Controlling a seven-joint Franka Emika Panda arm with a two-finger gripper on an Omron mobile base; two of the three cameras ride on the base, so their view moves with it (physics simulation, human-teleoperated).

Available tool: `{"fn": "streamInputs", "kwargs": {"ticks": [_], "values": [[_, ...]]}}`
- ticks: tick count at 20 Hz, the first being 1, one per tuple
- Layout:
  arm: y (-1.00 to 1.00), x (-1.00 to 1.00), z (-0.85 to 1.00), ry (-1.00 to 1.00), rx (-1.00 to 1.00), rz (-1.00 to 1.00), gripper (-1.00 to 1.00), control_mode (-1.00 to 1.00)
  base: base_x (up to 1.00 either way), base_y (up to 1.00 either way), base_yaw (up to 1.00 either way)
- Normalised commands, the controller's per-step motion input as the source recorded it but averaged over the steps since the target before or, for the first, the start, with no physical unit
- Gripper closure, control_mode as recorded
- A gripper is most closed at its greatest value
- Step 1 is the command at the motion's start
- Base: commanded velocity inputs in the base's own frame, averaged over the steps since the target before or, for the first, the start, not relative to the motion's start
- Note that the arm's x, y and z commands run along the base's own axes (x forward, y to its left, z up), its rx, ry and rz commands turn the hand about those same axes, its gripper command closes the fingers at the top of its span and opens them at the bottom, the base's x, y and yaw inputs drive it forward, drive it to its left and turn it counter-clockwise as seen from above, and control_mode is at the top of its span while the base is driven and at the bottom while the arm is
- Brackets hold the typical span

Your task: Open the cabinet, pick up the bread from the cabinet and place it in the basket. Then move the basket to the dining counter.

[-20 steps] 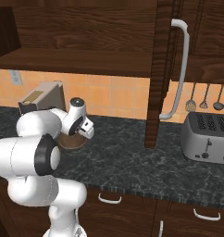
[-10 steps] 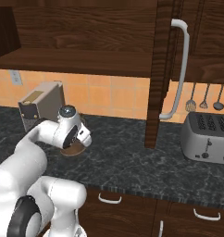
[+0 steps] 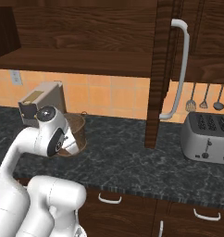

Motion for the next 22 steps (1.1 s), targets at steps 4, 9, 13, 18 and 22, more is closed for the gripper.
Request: {"fn": "streamInputs", "kwargs": {"ticks": [4, 9, 13, 18, 22], "values": [[-0.2, -0.69, 0.92, 0.0, 0.21, -0.29, 1.0, -1.0, 0.0, 0.0, 0.0], [-0.31, -0.8, 0.88, -0.01, 0.17, -0.27, 1.0, -1.0, 0.0, 0.0, 0.0], [-0.11, -0.71, 0.85, -0.07, 0.0, -0.21, 1.0, -1.0, 0.0, 0.0, 0.0], [-0.37, -0.69, 0.68, -0.06, 0.0, -0.15, 1.0, -1.0, 0.0, 0.0, 0.0], [-0.14, -0.65, 0.41, -0.02, 0.0, -0.08, 1.0, -1.0, 0.0, 0.0, 0.0]]}}
